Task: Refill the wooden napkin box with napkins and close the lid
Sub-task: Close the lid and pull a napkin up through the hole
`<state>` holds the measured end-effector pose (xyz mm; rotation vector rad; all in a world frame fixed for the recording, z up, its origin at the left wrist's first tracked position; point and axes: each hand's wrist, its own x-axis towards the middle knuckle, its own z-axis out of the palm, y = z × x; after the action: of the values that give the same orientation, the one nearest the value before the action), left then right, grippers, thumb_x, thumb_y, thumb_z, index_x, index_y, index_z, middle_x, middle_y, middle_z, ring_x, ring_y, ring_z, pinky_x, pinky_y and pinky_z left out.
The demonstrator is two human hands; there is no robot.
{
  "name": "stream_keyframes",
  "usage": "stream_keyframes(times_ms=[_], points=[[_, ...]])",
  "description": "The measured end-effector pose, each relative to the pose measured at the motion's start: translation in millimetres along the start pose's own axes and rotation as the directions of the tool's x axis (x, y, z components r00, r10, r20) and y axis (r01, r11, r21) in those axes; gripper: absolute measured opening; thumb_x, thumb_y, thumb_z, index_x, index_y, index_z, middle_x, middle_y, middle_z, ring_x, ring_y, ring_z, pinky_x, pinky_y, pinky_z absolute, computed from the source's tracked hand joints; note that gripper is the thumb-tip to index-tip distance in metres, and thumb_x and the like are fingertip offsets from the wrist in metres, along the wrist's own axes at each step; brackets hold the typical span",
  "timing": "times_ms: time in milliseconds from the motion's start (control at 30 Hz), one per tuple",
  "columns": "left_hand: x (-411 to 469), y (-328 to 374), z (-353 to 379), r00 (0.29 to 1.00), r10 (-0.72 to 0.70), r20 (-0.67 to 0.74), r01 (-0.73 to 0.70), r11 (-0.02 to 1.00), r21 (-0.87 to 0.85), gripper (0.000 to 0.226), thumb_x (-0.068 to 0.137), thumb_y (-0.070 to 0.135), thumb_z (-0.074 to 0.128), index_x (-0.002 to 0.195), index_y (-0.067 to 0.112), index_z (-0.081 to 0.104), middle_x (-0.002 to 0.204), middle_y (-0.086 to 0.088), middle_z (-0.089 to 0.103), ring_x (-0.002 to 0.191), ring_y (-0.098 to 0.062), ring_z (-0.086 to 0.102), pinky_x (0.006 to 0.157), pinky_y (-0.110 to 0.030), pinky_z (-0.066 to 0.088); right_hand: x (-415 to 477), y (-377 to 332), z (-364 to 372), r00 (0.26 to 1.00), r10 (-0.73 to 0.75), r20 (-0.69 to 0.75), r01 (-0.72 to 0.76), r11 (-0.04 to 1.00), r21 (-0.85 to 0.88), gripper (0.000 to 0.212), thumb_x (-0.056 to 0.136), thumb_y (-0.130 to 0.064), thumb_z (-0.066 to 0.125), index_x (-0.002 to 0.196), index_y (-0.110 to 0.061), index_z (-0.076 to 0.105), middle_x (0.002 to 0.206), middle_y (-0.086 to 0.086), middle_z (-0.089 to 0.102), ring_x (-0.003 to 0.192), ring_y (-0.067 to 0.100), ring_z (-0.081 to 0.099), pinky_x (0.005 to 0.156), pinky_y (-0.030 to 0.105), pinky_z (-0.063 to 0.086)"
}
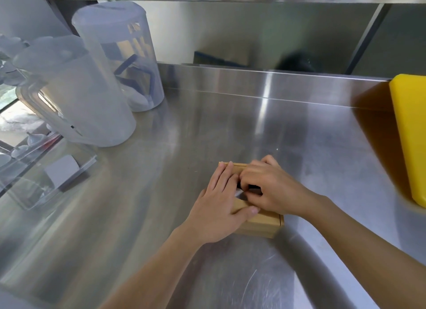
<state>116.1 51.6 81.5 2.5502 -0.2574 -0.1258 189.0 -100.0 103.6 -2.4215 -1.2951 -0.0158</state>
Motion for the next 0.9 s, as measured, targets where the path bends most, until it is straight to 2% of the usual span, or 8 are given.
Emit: stream_keyframes(times_ms=[100, 200, 267, 433, 567, 733, 800, 900], points=[[1, -4, -2, 1.000, 0.013, 0.027, -0.008, 0.983, -0.185, 0.046, 0.089, 0.038, 0.054, 0.128, 0.021, 0.037, 0.157, 0.005, -0.003, 0.134, 0.005, -0.024, 0.108, -0.017, 0.000, -2, -3, -1, 0.999, 0.029, 0.014, -0.030, 0.998, 0.051, 0.012, 0.074, -0.018, 0.052, 0.063, -0.013, 0.053, 0.059, -0.004, 0.056, 0.061, 0.012, 0.045, 0.069, 0.027, 0.033], [3, -4, -8, 0.998, -0.005, 0.062, 0.020, 0.971, -0.240, 0.007, 0.093, 0.023, 0.052, 0.094, 0.017, 0.047, 0.157, 0.001, -0.003, 0.136, 0.001, -0.021, 0.103, -0.013, -0.002, -4, -5, 2, 1.000, 0.005, -0.004, -0.005, 0.997, 0.077, 0.010, 0.076, -0.018, 0.054, 0.067, -0.015, 0.055, 0.062, -0.007, 0.056, 0.065, 0.009, 0.045, 0.067, 0.032, 0.039], [6, -2, -11, 0.998, -0.012, 0.060, 0.026, 0.972, -0.234, 0.014, 0.094, 0.018, 0.051, 0.081, 0.021, 0.045, 0.157, -0.002, 0.004, 0.140, -0.006, -0.014, 0.102, -0.013, 0.000, -6, -5, 4, 0.999, 0.001, -0.036, 0.003, 0.994, 0.110, 0.012, 0.081, -0.019, 0.051, 0.072, -0.015, 0.057, 0.068, -0.007, 0.060, 0.071, 0.008, 0.045, 0.070, 0.034, 0.041], [12, -9, -15, 0.998, 0.019, -0.060, -0.031, 0.979, -0.199, 0.005, 0.088, 0.015, 0.061, 0.084, 0.012, 0.059, 0.138, 0.001, 0.044, 0.139, -0.016, 0.020, 0.102, -0.014, 0.013, -9, -5, 5, 0.996, 0.066, -0.055, -0.051, 0.972, 0.229, 0.003, 0.083, -0.009, 0.059, 0.085, -0.011, 0.060, 0.082, -0.008, 0.065, 0.079, 0.002, 0.050, 0.083, 0.028, 0.037], [10, -6, -12, 0.977, 0.042, -0.211, -0.070, 0.989, -0.129, 0.012, 0.088, 0.017, 0.061, 0.087, 0.010, 0.071, 0.110, 0.000, 0.061, 0.106, -0.016, 0.049, 0.086, -0.006, 0.026, -13, 3, 3, 0.991, 0.134, 0.013, -0.134, 0.978, 0.160, 0.006, 0.083, -0.012, 0.062, 0.086, -0.017, 0.062, 0.081, -0.018, 0.060, 0.078, -0.005, 0.043, 0.086, 0.027, 0.028], [10, -7, -11, 0.964, 0.122, -0.235, -0.141, 0.988, -0.068, 0.025, 0.085, 0.035, 0.053, 0.084, 0.017, 0.071, 0.078, 0.013, 0.058, 0.081, -0.009, 0.043, 0.075, -0.031, 0.040, -17, 1, 5, 0.987, 0.156, -0.044, -0.143, 0.967, 0.210, 0.007, 0.079, -0.015, 0.057, 0.074, -0.015, 0.061, 0.070, -0.018, 0.051, 0.071, -0.013, 0.042, 0.084, 0.018, 0.021], [11, -6, -15, 0.968, 0.111, -0.226, -0.135, 0.986, -0.095, 0.017, 0.084, 0.029, 0.060, 0.083, 0.015, 0.070, 0.076, 0.017, 0.052, 0.079, -0.009, 0.041, 0.076, -0.025, 0.036, -16, 0, 4, 0.985, 0.160, -0.059, -0.144, 0.964, 0.224, 0.008, 0.080, -0.014, 0.054, 0.076, -0.013, 0.061, 0.071, -0.015, 0.051, 0.069, -0.005, 0.042, 0.084, 0.021, 0.027], [11, -9, -16, 0.965, 0.092, -0.244, -0.125, 0.985, -0.123, 0.007, 0.080, 0.016, 0.070, 0.080, 0.009, 0.068, 0.083, 0.016, 0.043, 0.083, -0.006, 0.042, 0.080, -0.007, 0.029, -12, -3, 5, 0.990, 0.126, -0.058, -0.111, 0.972, 0.209, 0.010, 0.079, -0.006, 0.054, 0.079, -0.010, 0.063, 0.073, -0.005, 0.058, 0.071, 0.006, 0.045, 0.077, 0.021, 0.032]])
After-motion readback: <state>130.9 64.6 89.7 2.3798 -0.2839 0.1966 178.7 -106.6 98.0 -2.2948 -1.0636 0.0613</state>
